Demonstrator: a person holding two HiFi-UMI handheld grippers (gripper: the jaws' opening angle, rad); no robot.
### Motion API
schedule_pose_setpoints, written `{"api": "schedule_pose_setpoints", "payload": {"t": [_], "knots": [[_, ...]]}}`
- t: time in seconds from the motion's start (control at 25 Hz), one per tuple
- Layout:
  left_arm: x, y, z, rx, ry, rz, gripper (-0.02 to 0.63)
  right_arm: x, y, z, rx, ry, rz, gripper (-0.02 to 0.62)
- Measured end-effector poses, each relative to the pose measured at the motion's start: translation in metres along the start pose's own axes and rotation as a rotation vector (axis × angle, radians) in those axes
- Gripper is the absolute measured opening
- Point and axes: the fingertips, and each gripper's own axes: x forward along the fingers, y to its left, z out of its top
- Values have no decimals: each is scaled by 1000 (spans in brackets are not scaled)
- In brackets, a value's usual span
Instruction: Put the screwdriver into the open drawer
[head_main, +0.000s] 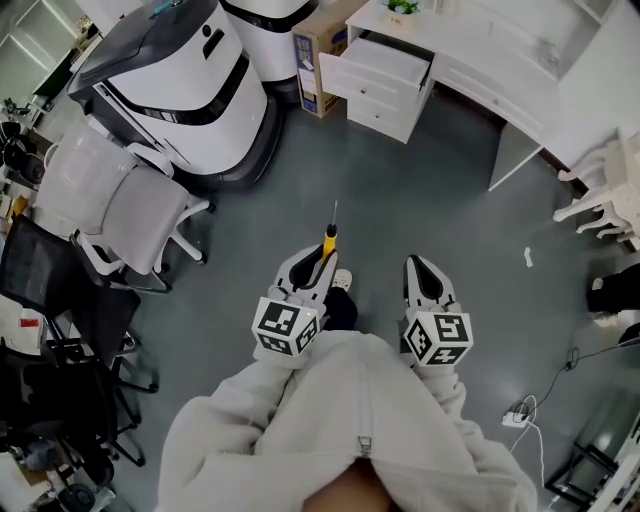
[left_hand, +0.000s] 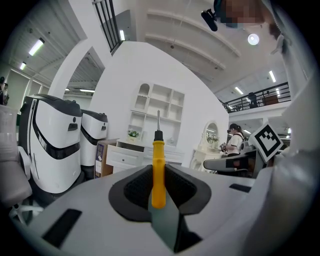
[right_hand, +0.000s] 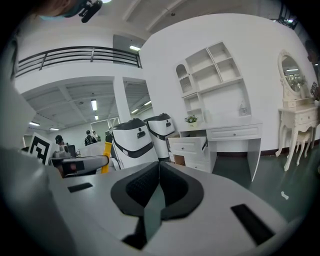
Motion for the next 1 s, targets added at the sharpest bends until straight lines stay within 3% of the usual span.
{"api": "schedule_pose_setpoints", "payload": {"t": [1.0], "knots": [[133,134,79,35,-30,-49,84,173,-27,87,32,-23,-39,32]]}}
